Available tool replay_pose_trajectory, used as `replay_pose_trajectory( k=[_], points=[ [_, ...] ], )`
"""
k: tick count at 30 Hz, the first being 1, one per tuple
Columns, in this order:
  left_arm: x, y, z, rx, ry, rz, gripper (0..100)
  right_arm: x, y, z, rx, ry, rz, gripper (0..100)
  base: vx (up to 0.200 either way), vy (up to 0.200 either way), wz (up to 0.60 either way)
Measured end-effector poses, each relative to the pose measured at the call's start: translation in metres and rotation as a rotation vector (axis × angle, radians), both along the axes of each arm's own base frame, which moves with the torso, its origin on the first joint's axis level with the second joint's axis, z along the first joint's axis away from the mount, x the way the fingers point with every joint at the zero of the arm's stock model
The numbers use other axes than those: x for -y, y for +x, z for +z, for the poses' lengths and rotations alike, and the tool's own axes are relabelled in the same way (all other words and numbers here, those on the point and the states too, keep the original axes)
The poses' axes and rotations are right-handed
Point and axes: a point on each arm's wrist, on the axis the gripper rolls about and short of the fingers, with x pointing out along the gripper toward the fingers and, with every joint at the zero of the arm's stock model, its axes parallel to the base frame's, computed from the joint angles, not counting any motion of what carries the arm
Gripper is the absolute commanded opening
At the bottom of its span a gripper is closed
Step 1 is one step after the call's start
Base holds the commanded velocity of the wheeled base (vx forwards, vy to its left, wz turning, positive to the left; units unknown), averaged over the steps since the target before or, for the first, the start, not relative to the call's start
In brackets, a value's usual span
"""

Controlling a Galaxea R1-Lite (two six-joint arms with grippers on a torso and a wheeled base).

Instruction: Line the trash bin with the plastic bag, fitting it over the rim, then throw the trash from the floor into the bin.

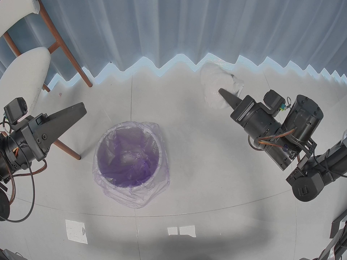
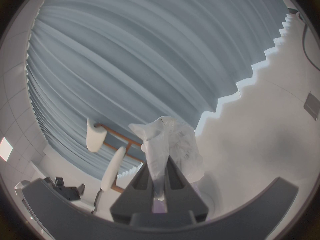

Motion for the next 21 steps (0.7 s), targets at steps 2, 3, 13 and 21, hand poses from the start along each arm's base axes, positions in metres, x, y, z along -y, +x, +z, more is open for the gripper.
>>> replay_pose_trajectory(
  k=[2,3,13,21],
  points=[
    [0.000,0.001,-0.001,-0.004,0.000,0.003,100,-0.002,0.002,0.004,0.049,0.028,-0.004,0,0.000,0.200,0.00],
    [0.001,0.001,-0.001,-0.004,-0.001,0.006,100,-0.002,0.003,0.004,0.055,0.032,-0.003,0,0.000,0.200,0.00],
    [0.001,0.004,0.002,0.005,-0.025,0.073,100,-0.010,0.018,0.002,0.059,0.070,0.003,0,0.000,0.200,0.00],
    [0.002,0.008,0.008,0.022,-0.049,0.129,100,-0.013,0.018,-0.013,0.004,0.057,0.014,0,0.000,0.200,0.00]
  ],
)
